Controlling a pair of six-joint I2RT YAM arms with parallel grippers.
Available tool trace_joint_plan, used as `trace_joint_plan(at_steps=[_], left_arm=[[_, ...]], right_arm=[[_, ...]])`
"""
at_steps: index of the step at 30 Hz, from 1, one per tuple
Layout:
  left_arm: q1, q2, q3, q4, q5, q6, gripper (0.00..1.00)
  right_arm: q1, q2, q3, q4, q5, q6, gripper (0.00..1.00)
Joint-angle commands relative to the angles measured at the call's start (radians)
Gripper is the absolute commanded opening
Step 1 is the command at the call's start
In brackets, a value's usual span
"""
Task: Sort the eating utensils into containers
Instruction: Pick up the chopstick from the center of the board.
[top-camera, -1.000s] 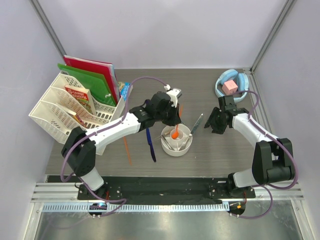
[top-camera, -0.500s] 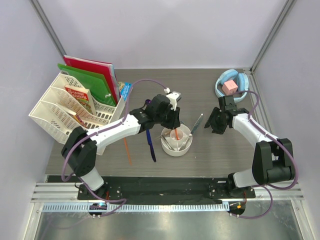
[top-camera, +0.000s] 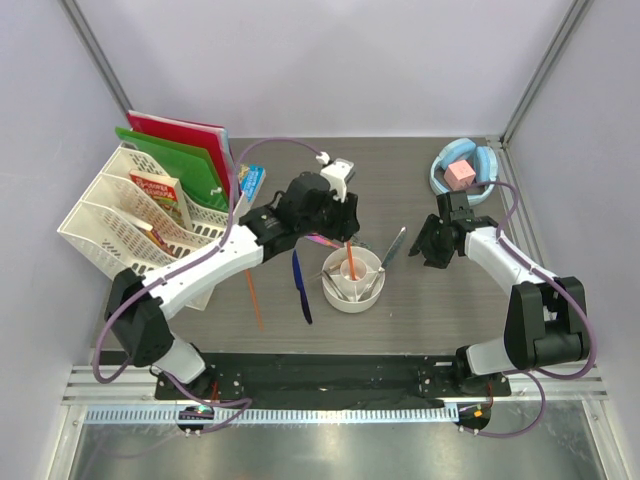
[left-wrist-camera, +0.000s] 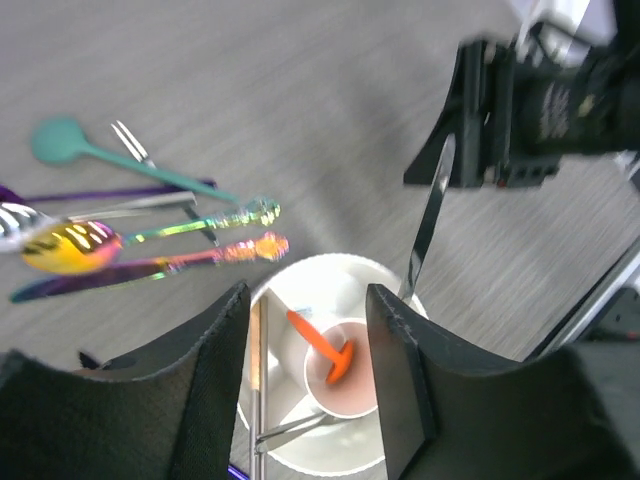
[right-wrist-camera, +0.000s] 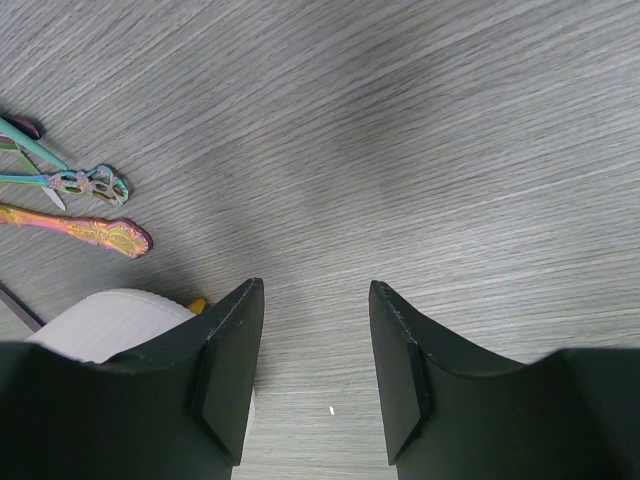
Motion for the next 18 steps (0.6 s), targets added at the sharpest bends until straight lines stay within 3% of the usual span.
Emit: trace_joint_plan(at_steps=[1, 5, 10, 18], left_arm=[[0.008, -0.067, 0.092, -0.059, -0.123, 0.022, 0.52], [0.082, -0.123, 0.069, -0.163, -0.18, -0.041, 0.51], [0.214, -0.257, -0.069, -0.339, -0.241, -0.12, 0.51], [0.251, -0.249, -0.192, -0.537, -0.228, -0.222, 0.51]], right_arm=[[-0.003, -0.018, 0.001, 0.022, 0.009, 0.01, 0.52], [-0.003, -0.031, 0.003, 0.019, 0.016, 0.01, 0.52], [-0.003, -0.051, -0.014, 0.021, 0.019, 0.021, 0.52], [-0.001, -0.041, -0.038, 0.052, -0.005, 0.033, 0.52]])
